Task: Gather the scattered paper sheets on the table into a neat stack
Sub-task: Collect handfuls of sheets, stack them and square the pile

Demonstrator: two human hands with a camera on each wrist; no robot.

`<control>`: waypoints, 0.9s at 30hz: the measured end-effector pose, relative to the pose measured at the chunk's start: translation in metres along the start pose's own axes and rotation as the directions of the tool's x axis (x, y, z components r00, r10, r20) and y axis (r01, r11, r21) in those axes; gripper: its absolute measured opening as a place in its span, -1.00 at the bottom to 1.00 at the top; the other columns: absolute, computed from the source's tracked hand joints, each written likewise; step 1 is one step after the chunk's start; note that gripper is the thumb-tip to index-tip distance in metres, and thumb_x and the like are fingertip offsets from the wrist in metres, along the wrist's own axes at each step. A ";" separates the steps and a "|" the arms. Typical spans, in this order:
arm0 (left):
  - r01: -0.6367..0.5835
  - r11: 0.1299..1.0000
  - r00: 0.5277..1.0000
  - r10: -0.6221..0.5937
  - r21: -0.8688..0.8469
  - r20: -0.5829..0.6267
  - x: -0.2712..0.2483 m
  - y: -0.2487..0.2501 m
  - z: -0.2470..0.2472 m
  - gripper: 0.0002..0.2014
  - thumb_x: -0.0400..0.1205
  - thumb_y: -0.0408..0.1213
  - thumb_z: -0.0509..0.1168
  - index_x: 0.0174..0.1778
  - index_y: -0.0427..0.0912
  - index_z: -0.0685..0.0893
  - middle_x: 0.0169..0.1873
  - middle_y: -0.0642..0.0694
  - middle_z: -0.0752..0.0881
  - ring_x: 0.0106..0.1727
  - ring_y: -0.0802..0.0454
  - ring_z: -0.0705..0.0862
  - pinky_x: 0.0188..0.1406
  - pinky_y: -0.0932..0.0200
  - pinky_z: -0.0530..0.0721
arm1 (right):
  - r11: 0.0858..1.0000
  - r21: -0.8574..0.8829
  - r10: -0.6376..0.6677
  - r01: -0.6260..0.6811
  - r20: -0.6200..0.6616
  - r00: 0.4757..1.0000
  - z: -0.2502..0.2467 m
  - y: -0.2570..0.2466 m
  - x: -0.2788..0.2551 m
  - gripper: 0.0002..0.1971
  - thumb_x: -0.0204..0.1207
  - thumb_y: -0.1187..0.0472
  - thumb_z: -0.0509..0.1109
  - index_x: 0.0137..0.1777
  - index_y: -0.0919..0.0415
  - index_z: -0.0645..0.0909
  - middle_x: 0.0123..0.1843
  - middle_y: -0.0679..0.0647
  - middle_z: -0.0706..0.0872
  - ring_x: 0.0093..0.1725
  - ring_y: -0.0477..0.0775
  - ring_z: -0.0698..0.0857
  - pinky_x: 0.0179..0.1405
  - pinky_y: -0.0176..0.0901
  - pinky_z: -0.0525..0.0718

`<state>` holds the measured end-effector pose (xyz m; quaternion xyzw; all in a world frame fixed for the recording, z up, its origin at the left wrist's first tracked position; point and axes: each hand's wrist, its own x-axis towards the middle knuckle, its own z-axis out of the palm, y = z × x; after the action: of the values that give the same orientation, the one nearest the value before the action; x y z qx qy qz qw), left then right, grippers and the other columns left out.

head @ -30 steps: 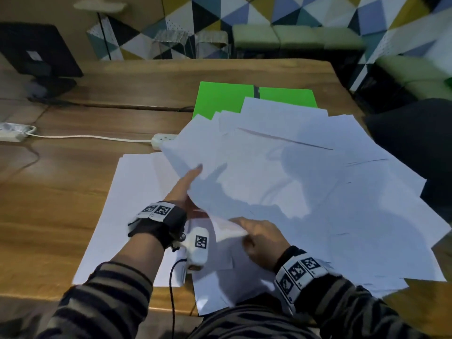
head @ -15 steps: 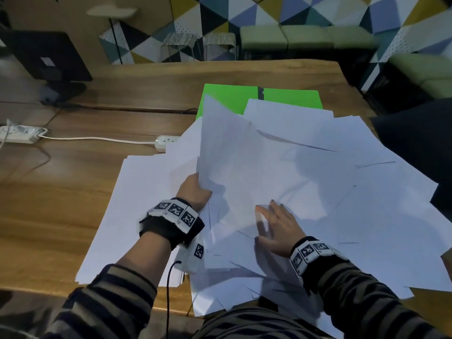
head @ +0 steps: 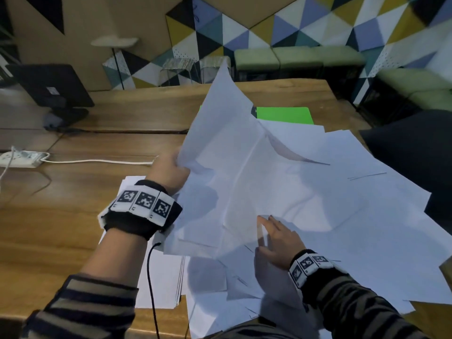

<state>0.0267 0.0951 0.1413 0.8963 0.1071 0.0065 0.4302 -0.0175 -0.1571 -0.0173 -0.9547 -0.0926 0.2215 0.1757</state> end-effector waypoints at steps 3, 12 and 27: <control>-0.052 0.997 0.998 0.051 -0.050 -0.021 -0.002 0.007 -0.012 -0.72 0.51 -0.57 0.23 -0.10 -0.07 0.64 -0.34 0.11 0.66 -0.33 0.19 0.62 -0.44 0.33 0.48 | 0.997 0.067 0.025 -0.024 -0.013 1.000 -0.007 -0.006 0.002 -0.23 0.48 -0.11 0.25 0.62 -0.17 -0.08 0.69 0.04 0.04 0.66 0.07 0.07 0.59 0.21 0.14; -0.129 0.979 0.973 0.095 -0.157 -0.210 0.001 0.013 -0.061 -0.67 0.50 -0.58 0.24 0.07 -0.12 0.67 -0.12 0.07 0.74 -0.07 0.08 0.72 -0.10 0.15 0.67 | 0.997 -0.081 0.018 -0.015 0.032 0.999 0.001 -0.018 -0.003 -0.46 0.58 -0.12 0.07 0.57 -0.16 0.15 0.69 0.01 0.02 0.67 0.09 0.03 0.56 0.32 0.16; -0.156 0.876 0.974 0.059 -0.457 -0.218 0.012 0.015 -0.076 -0.83 0.53 -0.60 0.29 -0.08 -0.26 0.60 -0.35 -0.07 0.66 -0.34 0.01 0.63 -0.32 0.15 0.63 | 0.983 -0.180 0.056 -0.034 0.113 0.992 -0.018 -0.016 -0.008 -0.48 0.60 -0.12 0.12 0.55 -0.08 0.25 0.61 0.02 0.30 0.56 0.05 0.34 0.53 0.02 0.27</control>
<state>0.0328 0.1471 0.1995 0.7642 0.0944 0.1453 0.6213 -0.0182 -0.1502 0.0068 -0.9537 -0.1006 0.2723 0.0788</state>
